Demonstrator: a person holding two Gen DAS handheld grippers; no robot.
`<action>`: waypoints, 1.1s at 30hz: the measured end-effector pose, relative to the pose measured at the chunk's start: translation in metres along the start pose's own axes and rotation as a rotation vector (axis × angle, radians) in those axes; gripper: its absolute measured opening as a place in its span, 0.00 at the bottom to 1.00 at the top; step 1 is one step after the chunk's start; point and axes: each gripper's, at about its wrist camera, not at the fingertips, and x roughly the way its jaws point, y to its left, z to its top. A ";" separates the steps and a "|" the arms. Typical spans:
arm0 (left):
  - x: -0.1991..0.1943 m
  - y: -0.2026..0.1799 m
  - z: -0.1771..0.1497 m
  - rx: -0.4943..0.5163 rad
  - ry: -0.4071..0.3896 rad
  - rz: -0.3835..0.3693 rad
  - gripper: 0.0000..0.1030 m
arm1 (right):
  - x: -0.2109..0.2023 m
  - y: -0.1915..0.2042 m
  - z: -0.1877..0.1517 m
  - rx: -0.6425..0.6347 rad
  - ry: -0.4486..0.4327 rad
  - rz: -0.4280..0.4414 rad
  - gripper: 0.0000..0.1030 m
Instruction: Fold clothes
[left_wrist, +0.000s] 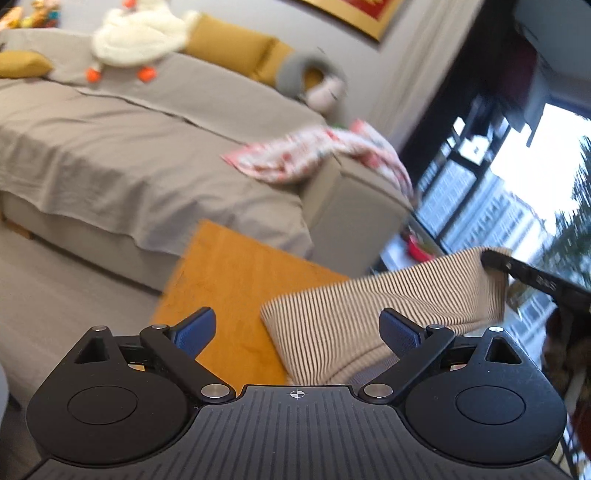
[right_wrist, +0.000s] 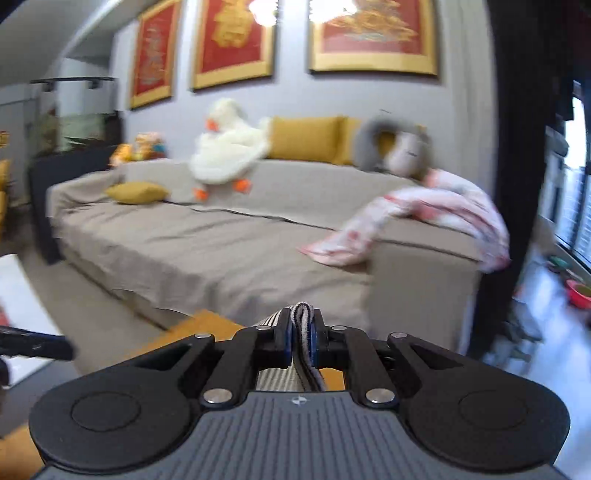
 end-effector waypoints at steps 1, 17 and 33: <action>0.008 -0.006 -0.003 0.017 0.020 -0.013 0.96 | 0.004 -0.011 -0.007 0.008 0.014 -0.020 0.08; 0.080 -0.080 -0.040 0.261 0.180 -0.117 1.00 | 0.035 -0.104 -0.128 0.305 0.204 -0.064 0.67; 0.080 -0.044 -0.055 0.330 0.221 0.076 1.00 | 0.018 -0.087 -0.110 0.360 0.188 -0.004 0.03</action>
